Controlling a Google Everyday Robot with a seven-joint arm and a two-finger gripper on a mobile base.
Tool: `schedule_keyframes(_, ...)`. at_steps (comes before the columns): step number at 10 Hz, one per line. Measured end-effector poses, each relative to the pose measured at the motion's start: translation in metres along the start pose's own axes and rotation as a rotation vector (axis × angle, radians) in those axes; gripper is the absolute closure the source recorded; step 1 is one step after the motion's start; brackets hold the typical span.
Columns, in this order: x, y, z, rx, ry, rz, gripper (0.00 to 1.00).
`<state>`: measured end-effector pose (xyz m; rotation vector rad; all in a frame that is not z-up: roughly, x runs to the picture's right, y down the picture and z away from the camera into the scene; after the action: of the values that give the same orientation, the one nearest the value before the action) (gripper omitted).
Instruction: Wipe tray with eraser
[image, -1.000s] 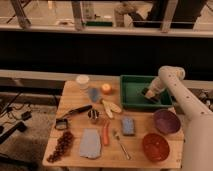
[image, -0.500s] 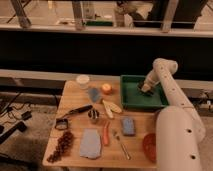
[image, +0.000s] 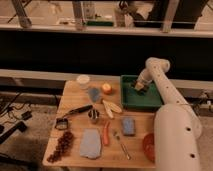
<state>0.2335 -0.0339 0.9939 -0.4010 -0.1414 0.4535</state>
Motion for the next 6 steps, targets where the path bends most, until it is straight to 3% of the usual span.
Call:
schedule_keyframes(3,-0.018,0.018,-0.001,-0.002,-0.024,-0.034,0.82)
schedule_keyframes(6,-0.016,0.040,-0.012,-0.003,-0.027,-0.037,0.82)
